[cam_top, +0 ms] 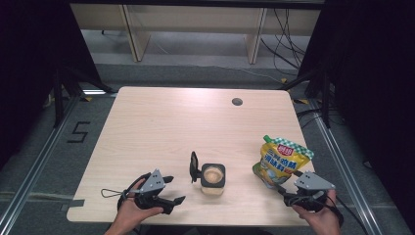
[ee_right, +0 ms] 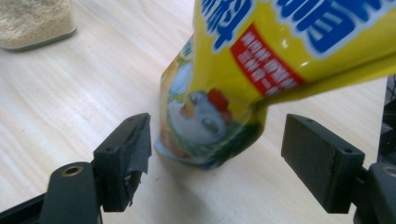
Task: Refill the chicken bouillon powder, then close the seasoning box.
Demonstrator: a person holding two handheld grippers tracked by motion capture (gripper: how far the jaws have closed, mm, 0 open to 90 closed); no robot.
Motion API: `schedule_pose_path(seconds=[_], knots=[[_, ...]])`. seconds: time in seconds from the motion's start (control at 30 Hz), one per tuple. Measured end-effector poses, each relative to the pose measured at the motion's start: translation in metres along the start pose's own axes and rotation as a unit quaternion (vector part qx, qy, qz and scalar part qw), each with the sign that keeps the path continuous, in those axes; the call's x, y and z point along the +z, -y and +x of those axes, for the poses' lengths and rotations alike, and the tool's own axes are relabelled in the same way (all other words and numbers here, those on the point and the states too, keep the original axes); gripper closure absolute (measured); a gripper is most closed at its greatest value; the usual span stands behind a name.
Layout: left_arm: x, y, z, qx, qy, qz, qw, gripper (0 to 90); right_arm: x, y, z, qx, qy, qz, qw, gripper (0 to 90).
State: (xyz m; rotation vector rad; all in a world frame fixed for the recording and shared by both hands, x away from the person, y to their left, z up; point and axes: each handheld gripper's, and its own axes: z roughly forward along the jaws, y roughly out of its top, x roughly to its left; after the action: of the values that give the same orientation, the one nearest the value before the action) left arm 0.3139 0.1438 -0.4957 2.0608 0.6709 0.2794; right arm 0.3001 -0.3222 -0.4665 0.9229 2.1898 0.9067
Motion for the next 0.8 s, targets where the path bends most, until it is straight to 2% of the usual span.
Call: schedule_pose_path(seconds=[0.03,0.07,0.1,0.13,0.2,0.23,0.27,0.33,0.37,0.4,0.43,0.47,0.5,0.53,0.57,0.6,0.63,0.73,0.77,0.8], knots=[[0.0,0.0,0.0,-0.001,-0.002,0.002,1.0,20.7,-0.001,0.001,0.003,0.01,0.002,0.001,0.9999,25.2],[0.0,0.0,0.001,0.001,-0.001,-0.002,1.0,20.7,-0.002,0.001,0.003,0.001,0.005,0.004,1.0,25.2],[0.0,-0.001,0.002,0.006,0.002,-0.003,1.0,20.7,-0.004,0.001,0.005,0.01,0.005,0.01,0.9999,25.2],[-0.001,0.0,0.002,-0.004,-0.002,-0.001,1.0,20.7,-0.004,0.002,0.008,0.013,0.004,0.013,0.9998,25.1],[-0.002,-0.001,0.004,0.005,0.0,-0.005,1.0,20.7,-0.004,0.005,0.012,0.006,0.003,0.024,0.9997,25.1],[-0.001,0.0,0.002,-0.009,0.0,-0.005,0.9999,20.7,-0.005,0.006,0.014,0.005,0.002,0.03,0.9995,25.2],[-0.001,0.0,0.003,0.003,0.0,-0.004,1.0,20.7,-0.005,0.007,0.015,-0.001,-0.001,0.027,0.9996,25.2],[0.0,-0.001,0.002,0.0,-0.001,-0.002,1.0,20.7,-0.006,0.008,0.018,0.007,-0.003,0.033,0.9994,25.3],[0.0,-0.001,0.003,0.008,-0.001,0.003,1.0,20.7,-0.006,0.009,0.018,0.004,-0.002,0.029,0.9996,25.3],[0.001,-0.001,0.001,-0.008,0.003,-0.004,1.0,20.7,-0.007,0.009,0.019,0.005,-0.004,0.029,0.9996,25.3],[0.002,-0.001,0.002,0.003,0.002,-0.002,1.0,20.7,-0.008,0.01,0.021,0.007,-0.005,0.031,0.9995,25.3],[0.002,-0.001,0.003,0.01,0.003,-0.006,0.9999,20.7,-0.009,0.011,0.021,-0.002,-0.003,0.034,0.9994,25.3],[0.002,-0.001,0.003,0.009,0.004,-0.005,0.9999,20.7,-0.009,0.011,0.022,-0.001,-0.004,0.034,0.9994,25.3],[0.002,-0.001,0.001,-0.004,0.002,-0.007,1.0,20.7,-0.01,0.012,0.023,-0.003,-0.005,0.036,0.9993,25.3],[0.002,0.0,0.001,-0.005,0.003,-0.013,0.9999,20.6,-0.01,0.012,0.023,-0.002,-0.005,0.037,0.9993,25.2],[0.001,-0.001,0.002,0.006,0.002,-0.005,1.0,20.7,-0.01,0.013,0.024,-0.002,-0.006,0.038,0.9993,25.3],[0.0,-0.001,0.001,0.002,0.001,-0.007,1.0,20.7,-0.01,0.013,0.025,-0.004,-0.006,0.041,0.9991,25.3],[0.0,-0.002,0.003,0.006,0.001,-0.002,1.0,20.7,-0.01,0.013,0.029,-0.008,-0.009,0.044,0.999,25.2],[0.001,-0.001,0.001,-0.007,0.005,-0.005,0.9999,20.7,-0.01,0.013,0.03,-0.007,-0.01,0.045,0.9989,25.3],[0.001,-0.001,0.002,-0.004,0.002,-0.002,1.0,20.7,-0.01,0.012,0.031,-0.009,-0.011,0.044,0.9989,25.3]])
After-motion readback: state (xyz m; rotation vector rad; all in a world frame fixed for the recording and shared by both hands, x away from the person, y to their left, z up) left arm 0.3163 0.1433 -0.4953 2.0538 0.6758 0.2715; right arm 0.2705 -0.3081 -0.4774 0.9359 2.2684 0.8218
